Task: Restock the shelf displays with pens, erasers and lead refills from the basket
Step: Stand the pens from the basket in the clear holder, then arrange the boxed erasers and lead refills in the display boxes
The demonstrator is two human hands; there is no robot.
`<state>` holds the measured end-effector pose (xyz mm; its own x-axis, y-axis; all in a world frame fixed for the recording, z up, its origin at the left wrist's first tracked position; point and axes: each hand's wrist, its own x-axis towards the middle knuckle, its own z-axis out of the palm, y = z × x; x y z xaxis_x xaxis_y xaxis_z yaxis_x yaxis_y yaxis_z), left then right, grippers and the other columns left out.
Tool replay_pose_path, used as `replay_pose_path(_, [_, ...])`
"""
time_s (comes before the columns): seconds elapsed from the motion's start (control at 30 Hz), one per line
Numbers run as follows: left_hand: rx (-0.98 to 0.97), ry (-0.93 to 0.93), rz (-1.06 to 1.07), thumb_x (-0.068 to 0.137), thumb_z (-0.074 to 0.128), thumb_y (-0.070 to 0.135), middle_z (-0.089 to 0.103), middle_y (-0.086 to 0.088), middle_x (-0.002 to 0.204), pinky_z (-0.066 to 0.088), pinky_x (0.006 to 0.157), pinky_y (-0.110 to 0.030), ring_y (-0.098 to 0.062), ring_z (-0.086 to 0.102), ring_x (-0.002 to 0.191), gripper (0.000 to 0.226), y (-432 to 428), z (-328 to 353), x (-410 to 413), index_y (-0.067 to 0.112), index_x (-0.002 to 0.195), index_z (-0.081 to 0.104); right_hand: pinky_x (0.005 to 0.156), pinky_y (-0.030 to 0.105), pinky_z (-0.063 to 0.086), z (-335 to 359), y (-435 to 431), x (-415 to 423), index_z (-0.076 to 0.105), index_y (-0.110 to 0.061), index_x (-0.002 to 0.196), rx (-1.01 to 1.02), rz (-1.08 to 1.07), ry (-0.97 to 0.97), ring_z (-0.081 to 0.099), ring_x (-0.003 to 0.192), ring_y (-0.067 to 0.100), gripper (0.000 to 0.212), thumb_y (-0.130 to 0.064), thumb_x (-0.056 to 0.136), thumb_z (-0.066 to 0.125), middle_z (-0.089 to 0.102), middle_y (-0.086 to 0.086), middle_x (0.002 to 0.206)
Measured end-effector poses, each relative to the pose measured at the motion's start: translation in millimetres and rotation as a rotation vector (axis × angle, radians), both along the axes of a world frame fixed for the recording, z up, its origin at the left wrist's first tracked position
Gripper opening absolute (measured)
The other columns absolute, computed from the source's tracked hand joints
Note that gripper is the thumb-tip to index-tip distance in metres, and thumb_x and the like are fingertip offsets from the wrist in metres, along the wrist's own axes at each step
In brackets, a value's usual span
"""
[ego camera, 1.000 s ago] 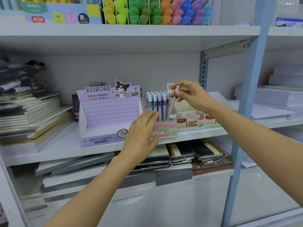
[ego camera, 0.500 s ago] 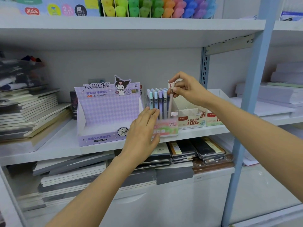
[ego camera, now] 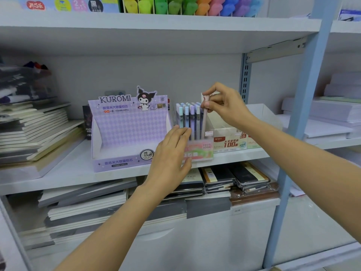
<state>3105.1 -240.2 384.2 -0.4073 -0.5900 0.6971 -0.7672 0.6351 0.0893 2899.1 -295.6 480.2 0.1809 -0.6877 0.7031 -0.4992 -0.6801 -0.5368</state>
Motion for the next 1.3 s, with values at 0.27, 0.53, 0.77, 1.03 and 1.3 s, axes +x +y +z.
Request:
replay_pose_path(0.27, [-0.020, -0.032, 0.017, 0.092, 0.059, 0.018, 0.031, -0.003, 0.154, 0.019, 0.116, -0.030, -0.018, 0.016, 0.147, 0.067, 1, 1, 0, 0.012, 0.151, 0.028, 0.075, 0.018, 0.055, 4, 8, -8, 0.056, -0.010, 0.106, 0.090, 0.002, 0.102, 0.072, 0.080, 0.008, 0.018, -0.013, 0.091, 0.065, 0.075, 0.004, 0.087])
replay_pose_path(0.53, [-0.019, -0.026, 0.008, 0.093, 0.058, 0.019, 0.028, -0.002, 0.155, 0.018, 0.117, -0.030, -0.017, 0.014, 0.147, 0.067, 0, -2, 0, 0.012, 0.152, 0.027, 0.076, 0.014, 0.050, -19, 1, 1, 0.065, -0.015, 0.110, -0.024, -0.095, 0.008, 0.061, 0.082, 0.007, 0.030, -0.007, 0.083, 0.074, 0.067, 0.001, 0.092])
replay_pose_path(0.77, [-0.014, 0.073, -0.006, 0.092, 0.057, 0.018, 0.023, -0.008, 0.158, 0.021, 0.119, -0.040, -0.023, 0.019, 0.146, 0.066, 10, -9, 0, 0.012, 0.151, 0.028, 0.076, 0.018, 0.048, -37, 23, 3, 0.064, -0.011, 0.114, -0.108, -0.159, -0.007, 0.060, 0.088, 0.010, 0.022, -0.017, 0.092, 0.064, 0.063, -0.001, 0.100])
replay_pose_path(1.03, [0.212, 0.322, -0.077, 0.082, 0.057, -0.002, 0.058, -0.003, 0.094, 0.042, 0.074, -0.032, -0.022, 0.052, 0.086, 0.020, 39, -194, -13, 0.010, 0.098, 0.062, 0.056, 0.029, 0.053, -246, 86, -8, 0.065, -0.008, 0.086, 0.471, 0.002, 0.175, 0.062, 0.056, 0.015, 0.024, -0.026, 0.098, 0.054, 0.066, 0.004, 0.070])
replay_pose_path(1.3, [1.028, -0.131, -0.105, 0.091, 0.057, 0.016, 0.059, -0.006, 0.130, 0.038, 0.101, -0.033, -0.026, 0.050, 0.124, 0.033, 71, -395, -14, 0.014, 0.124, 0.059, 0.097, 0.031, 0.038, -473, 99, -41, 0.041, -0.006, 0.140, 1.196, -0.203, 0.492, 0.050, 0.124, 0.030, 0.050, -0.027, 0.097, 0.056, 0.049, 0.016, 0.139])
